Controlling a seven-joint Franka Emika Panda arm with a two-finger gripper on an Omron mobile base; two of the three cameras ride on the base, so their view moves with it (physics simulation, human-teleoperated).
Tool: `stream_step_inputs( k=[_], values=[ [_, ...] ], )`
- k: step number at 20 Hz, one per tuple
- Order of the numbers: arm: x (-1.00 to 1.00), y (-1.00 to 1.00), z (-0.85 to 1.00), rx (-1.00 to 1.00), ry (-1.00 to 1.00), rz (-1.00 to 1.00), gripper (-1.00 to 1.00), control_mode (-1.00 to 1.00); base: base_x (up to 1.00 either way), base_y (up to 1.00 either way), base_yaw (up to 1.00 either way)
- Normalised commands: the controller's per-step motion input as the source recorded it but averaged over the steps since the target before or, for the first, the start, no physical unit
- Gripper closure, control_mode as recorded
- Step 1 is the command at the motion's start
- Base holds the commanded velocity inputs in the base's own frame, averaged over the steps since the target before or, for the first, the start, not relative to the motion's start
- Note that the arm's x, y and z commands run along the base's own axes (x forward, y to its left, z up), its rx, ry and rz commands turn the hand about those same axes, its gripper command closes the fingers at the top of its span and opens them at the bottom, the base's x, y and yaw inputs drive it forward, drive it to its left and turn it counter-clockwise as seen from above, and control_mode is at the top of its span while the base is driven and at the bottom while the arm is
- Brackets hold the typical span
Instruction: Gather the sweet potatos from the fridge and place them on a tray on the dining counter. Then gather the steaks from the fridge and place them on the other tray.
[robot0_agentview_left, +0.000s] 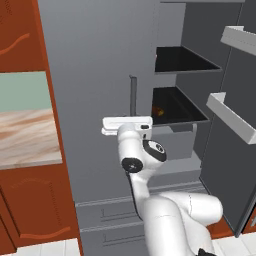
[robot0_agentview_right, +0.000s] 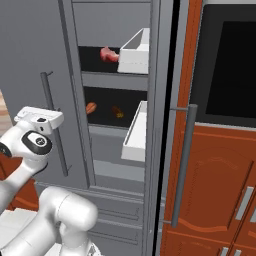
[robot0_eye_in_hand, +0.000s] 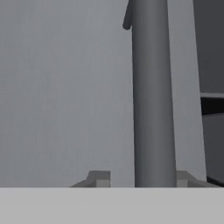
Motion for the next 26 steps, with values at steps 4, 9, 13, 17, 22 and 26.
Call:
stream_step_inputs(
  k=[4, 9, 13, 17, 22, 26],
  values=[
    [-0.19, 0.08, 0.00, -0.01, 0.02, 0.00, 1.00, -1.00, 0.00, 0.00, 0.00],
    [-0.53, 0.14, 0.00, -0.03, 0.00, 0.00, 1.00, -1.00, 0.00, 0.00, 0.00],
    [-0.72, 0.41, 0.00, -0.07, 0.00, 0.00, 1.00, -1.00, 0.00, 0.00, 0.00],
    [-0.92, 0.45, 0.00, -0.07, 0.00, 0.00, 1.00, -1.00, 0.00, 0.00, 0.00],
    [-0.78, 0.57, 0.00, -0.05, 0.01, 0.00, 1.00, -1.00, 0.00, 0.00, 0.00],
    [-0.67, 0.59, 0.00, -0.01, 0.03, -0.01, 1.00, -1.00, 0.00, 0.00, 0.00]
  ],
)
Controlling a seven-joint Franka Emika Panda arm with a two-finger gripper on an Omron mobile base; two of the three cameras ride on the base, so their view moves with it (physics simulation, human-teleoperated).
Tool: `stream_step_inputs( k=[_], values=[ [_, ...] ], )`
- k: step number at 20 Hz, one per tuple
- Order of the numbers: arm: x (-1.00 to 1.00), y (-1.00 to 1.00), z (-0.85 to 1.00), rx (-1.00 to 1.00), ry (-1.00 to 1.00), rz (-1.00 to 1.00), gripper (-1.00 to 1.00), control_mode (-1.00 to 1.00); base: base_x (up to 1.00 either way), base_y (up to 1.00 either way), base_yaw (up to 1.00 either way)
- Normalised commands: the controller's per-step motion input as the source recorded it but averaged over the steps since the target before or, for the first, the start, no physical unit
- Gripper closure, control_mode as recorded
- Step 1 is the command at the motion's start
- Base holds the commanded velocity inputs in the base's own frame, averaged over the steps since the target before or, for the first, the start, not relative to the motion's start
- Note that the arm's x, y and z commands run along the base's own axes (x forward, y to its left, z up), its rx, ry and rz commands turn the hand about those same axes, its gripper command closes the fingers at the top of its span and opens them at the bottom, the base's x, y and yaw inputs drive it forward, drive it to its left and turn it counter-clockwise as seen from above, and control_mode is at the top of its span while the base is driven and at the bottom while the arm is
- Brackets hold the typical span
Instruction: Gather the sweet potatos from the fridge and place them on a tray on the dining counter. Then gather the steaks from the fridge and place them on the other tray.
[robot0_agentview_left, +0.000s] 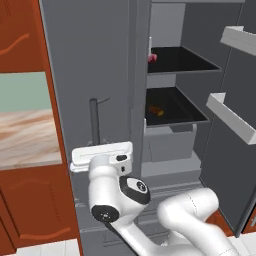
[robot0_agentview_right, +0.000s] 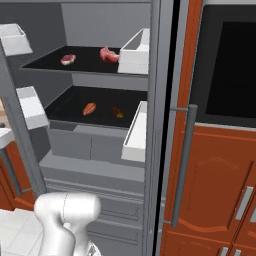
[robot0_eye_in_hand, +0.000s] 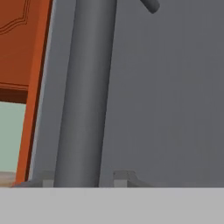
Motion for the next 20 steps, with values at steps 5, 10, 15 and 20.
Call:
stream_step_inputs(
  k=[5, 10, 15, 20],
  values=[
    [-0.57, 0.65, 0.00, -0.01, 0.03, -0.04, 1.00, -1.00, 0.00, 0.00, 0.00],
    [-0.50, 0.77, 0.00, -0.03, 0.06, -0.06, 1.00, -1.00, 0.00, 0.00, 0.00],
    [-0.33, 0.94, 0.00, -0.07, 0.02, -0.05, 1.00, -1.00, 0.00, 0.00, 0.00],
    [-0.06, 1.00, 0.00, -0.10, 0.00, -0.02, 1.00, -1.00, 0.00, 0.00, 0.00]
  ],
)
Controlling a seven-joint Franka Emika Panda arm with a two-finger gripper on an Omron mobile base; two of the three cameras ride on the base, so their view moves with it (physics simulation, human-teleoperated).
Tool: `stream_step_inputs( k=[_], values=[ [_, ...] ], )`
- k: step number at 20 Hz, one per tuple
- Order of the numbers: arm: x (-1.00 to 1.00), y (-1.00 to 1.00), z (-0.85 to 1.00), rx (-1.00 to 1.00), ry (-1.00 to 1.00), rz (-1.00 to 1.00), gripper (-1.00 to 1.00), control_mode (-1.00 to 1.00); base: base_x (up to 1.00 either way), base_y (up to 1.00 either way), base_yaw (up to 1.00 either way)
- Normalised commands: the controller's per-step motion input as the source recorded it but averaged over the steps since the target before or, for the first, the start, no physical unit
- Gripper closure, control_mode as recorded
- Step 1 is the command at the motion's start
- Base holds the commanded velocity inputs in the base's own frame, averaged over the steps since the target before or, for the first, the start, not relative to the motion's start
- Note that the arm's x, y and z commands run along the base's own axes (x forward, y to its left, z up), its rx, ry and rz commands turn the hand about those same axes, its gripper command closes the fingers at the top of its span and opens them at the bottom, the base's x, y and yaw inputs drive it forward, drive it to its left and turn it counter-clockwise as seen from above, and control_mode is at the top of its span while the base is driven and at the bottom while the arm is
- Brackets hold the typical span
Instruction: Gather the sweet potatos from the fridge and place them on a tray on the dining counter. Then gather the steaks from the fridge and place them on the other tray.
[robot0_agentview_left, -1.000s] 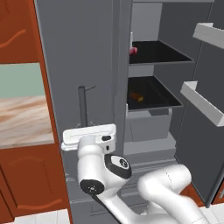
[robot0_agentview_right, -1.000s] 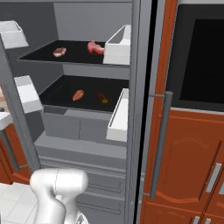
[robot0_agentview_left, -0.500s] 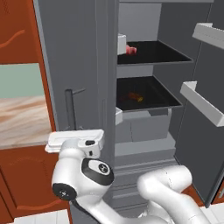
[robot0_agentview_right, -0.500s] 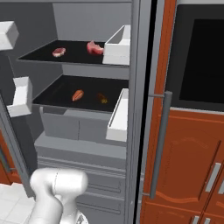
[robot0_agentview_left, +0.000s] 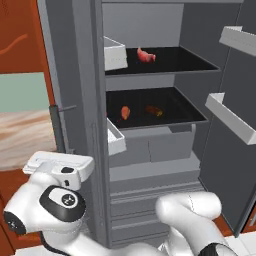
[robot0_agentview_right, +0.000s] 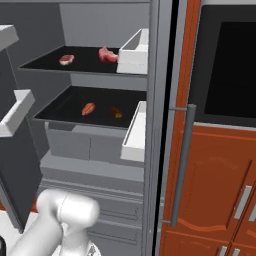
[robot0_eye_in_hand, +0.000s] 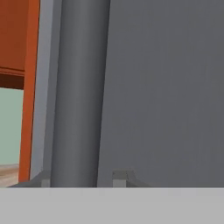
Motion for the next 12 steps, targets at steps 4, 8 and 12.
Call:
stream_step_inputs(
  k=[4, 8, 12],
  values=[
    [0.00, 0.97, 0.00, -0.09, 0.00, 0.00, 1.00, -1.00, 0.00, 0.00, 0.00],
    [0.00, 0.70, 0.00, -0.06, 0.00, 0.00, 1.00, -1.00, 0.00, 0.00, 0.00],
    [0.00, 0.46, 0.00, -0.03, 0.00, 0.00, 1.00, -1.00, 0.00, 0.00, 0.00]
  ],
)
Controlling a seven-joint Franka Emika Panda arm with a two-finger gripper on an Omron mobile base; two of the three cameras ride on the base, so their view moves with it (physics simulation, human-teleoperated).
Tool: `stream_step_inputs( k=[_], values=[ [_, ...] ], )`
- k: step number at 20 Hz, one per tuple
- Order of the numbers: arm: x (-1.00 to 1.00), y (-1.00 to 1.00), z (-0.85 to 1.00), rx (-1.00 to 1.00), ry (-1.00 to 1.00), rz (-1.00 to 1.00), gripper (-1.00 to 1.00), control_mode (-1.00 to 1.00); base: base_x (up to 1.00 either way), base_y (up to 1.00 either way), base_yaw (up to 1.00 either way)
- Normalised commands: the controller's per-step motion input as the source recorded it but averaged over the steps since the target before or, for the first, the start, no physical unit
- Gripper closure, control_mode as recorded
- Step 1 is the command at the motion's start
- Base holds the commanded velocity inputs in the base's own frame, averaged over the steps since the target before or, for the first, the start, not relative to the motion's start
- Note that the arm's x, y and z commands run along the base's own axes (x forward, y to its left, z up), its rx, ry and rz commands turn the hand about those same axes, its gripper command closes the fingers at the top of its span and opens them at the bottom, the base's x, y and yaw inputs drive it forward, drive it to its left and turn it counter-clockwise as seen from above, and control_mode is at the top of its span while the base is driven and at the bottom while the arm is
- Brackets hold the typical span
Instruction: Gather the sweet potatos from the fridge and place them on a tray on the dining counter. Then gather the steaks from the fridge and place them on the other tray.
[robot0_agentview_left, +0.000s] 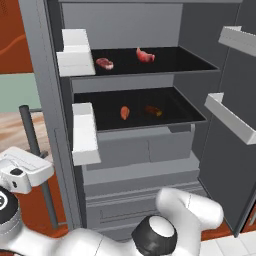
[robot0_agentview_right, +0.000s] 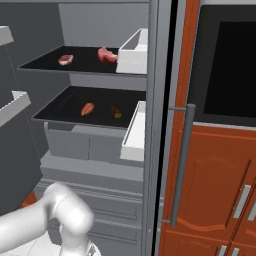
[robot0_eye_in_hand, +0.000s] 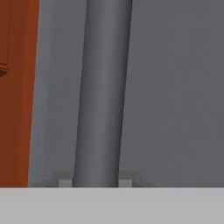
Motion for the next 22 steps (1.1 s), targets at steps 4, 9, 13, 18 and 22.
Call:
stream_step_inputs(
  k=[4, 9, 13, 18, 22],
  values=[
    [0.00, 0.39, 0.00, -0.02, 0.00, 0.00, 1.00, -1.00, 0.00, 0.00, 0.00],
    [0.00, 0.00, 0.00, 0.00, 0.00, 0.00, 1.00, -1.00, 0.00, 0.00, 0.00],
    [0.00, 0.00, 0.00, 0.00, 0.00, 0.00, -1.00, -1.00, 0.00, 0.00, 0.00],
    [0.00, 0.03, 0.00, 0.00, -0.03, 0.00, -1.00, -1.00, 0.00, 0.00, 0.00],
    [-0.29, 0.63, 0.09, -0.05, -0.11, 0.13, -1.00, -1.00, 0.00, 0.00, 0.00]
  ],
)
